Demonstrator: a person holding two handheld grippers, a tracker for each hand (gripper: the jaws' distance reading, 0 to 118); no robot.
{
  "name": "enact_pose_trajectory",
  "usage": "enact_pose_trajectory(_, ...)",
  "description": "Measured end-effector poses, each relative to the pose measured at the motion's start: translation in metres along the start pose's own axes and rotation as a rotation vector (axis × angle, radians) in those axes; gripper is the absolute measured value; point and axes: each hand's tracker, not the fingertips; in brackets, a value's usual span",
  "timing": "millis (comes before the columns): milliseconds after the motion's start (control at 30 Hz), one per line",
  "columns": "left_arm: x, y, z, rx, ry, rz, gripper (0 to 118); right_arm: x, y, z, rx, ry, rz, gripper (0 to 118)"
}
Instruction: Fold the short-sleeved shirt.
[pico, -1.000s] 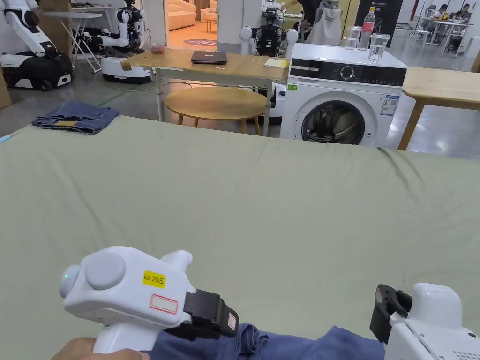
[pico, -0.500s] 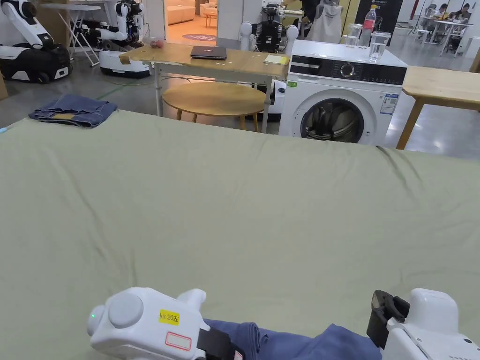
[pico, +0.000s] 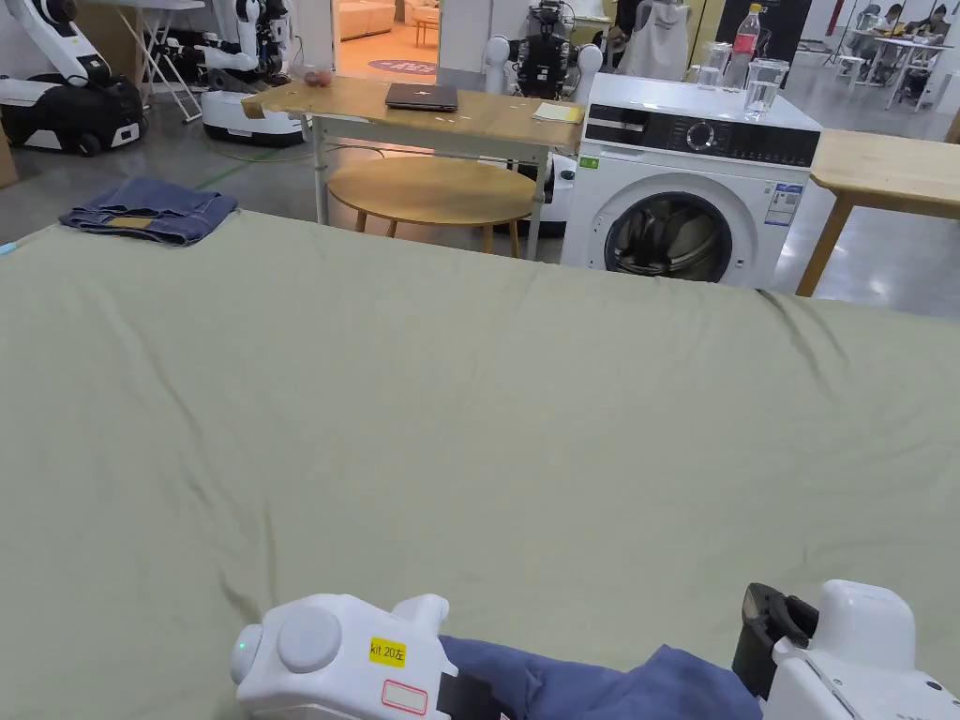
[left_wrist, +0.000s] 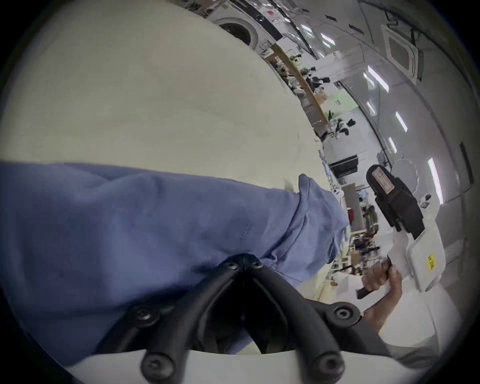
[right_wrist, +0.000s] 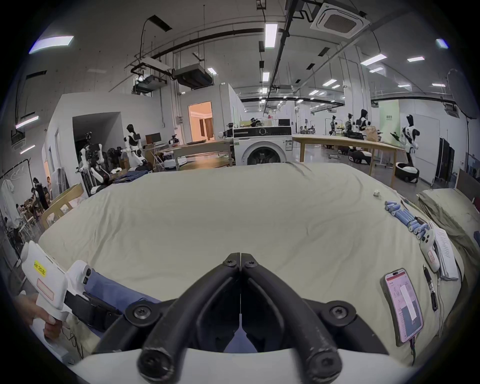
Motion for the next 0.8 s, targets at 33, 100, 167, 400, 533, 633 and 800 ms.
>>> enact_pose_trajectory(33,0.005,0.002,0.005,-0.006,0.011,-0.009,0,-0.001,0.001,0.0,0.004,0.002,-0.002,0)
enact_pose_trajectory(100,0.01,0.008,0.021,0.012,0.025,-0.034,0,-0.002,0.003,0.002,0.018,0.007,-0.002,0)
enact_pose_trajectory(167,0.014,0.013,0.049,0.078,0.018,-0.076,1,0.0,0.005,0.0,0.031,0.011,0.005,0)
enact_pose_trajectory(400,-0.019,0.018,0.147,0.24,0.066,-0.045,58,-0.013,0.014,-0.001,0.049,0.033,0.021,0)
enact_pose_trajectory(533,-0.058,0.011,0.165,0.211,0.134,0.0,69,-0.023,0.013,0.0,0.044,0.047,0.018,0)
enact_pose_trajectory(633,-0.082,-0.002,0.161,0.18,0.09,0.076,69,-0.031,0.012,0.001,0.037,0.053,0.019,0)
enact_pose_trajectory(800,-0.119,-0.021,0.134,0.126,-0.044,0.227,69,-0.028,0.009,-0.004,0.026,0.059,0.015,0)
